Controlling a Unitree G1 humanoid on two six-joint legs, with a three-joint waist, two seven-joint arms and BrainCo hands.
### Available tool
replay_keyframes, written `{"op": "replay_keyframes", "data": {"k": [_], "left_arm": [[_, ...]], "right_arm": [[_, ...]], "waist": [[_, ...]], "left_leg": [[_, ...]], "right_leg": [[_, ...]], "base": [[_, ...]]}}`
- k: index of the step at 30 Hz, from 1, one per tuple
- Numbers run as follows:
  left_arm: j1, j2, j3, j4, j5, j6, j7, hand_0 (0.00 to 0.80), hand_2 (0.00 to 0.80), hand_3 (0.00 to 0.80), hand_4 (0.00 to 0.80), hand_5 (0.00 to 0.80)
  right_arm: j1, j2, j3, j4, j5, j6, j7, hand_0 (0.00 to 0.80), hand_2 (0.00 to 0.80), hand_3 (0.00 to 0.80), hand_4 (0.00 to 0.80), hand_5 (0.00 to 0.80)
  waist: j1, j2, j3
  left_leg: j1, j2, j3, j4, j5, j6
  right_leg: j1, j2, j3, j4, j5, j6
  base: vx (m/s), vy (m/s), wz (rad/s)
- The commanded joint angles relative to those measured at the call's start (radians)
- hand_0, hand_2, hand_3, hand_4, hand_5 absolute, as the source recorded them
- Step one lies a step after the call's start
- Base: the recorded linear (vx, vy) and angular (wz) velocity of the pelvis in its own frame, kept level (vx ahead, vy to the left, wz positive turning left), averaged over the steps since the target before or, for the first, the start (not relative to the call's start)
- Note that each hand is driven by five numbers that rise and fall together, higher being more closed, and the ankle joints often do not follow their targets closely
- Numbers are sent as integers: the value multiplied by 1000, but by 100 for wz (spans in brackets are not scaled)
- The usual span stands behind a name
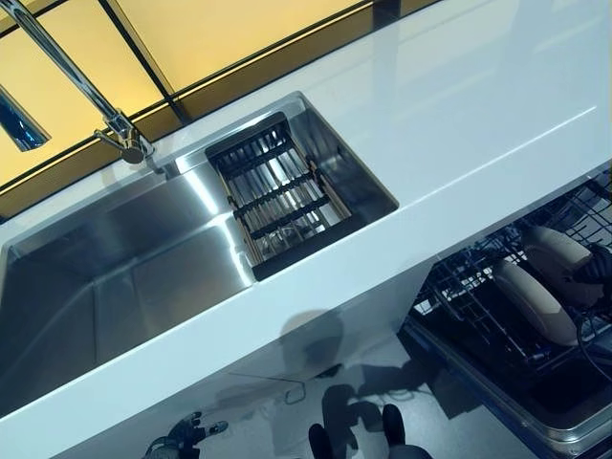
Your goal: Take plates into dishwasher
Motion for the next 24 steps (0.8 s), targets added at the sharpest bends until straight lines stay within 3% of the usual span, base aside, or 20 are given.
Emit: {"op": "replay_keyframes", "data": {"k": [1,2,4,5,6,7,15,24], "left_arm": [[-34,20,-34,40,-26,-12,-4,0,0,0,0,0],[-36,19,-34,40,-24,-11,-4,0,0,0,0,0],[-34,19,-34,39,-20,-13,-1,0,0,0,0,0],[-35,20,-33,38,-19,-12,2,0,0,0,0,0],[-34,20,-32,39,-19,-13,4,0,0,0,0,0],[-33,21,-29,39,-16,-12,5,0,0,0,0,0],[-38,36,-22,38,-9,-18,-5,0,0,0,0,0],[-37,49,-9,49,-4,-18,-3,0,0,0,0,0]], "right_arm": [[-86,3,65,92,-3,22,-1,800,800,800,800,800],[-84,8,63,100,-2,24,-9,800,800,800,800,800],[-78,9,55,103,4,22,-5,668,668,668,668,668],[-76,10,51,105,2,26,-8,477,477,477,477,477],[-70,10,46,103,8,34,-7,129,129,129,129,129],[-67,10,44,102,13,39,-4,0,0,0,0,0],[-80,-9,16,99,79,82,23,0,0,0,0,0],[-89,-73,6,55,78,123,132,0,0,0,0,0]], "waist": [[21,-62,-18],[21,-61,-18],[21,-61,-18],[21,-62,-18],[21,-62,-19],[21,-64,-19],[19,-88,-24],[10,-147,-42]], "left_leg": [[55,-21,-33,-3,-96,19],[54,-21,-33,-3,-95,19],[56,-20,-34,-3,-95,19],[55,-20,-34,-3,-94,19],[55,-20,-34,-3,-94,19],[55,-20,-35,-3,-93,19],[62,-17,-36,-3,-96,20],[76,-5,-27,-3,-104,20]], "right_leg": [[7,-57,-29,3,-50,71],[8,-57,-29,3,-50,71],[9,-57,-29,3,-50,70],[10,-56,-29,3,-50,70],[11,-56,-28,3,-50,70],[12,-56,-28,3,-49,71],[21,-49,-25,3,-50,69],[33,-34,-10,3,-52,69]], "base": [[0,0,0],[0,0,0],[-11,2,5],[-16,0,6],[-14,1,5],[-11,4,3],[0,0,0],[0,5,-1]]}}
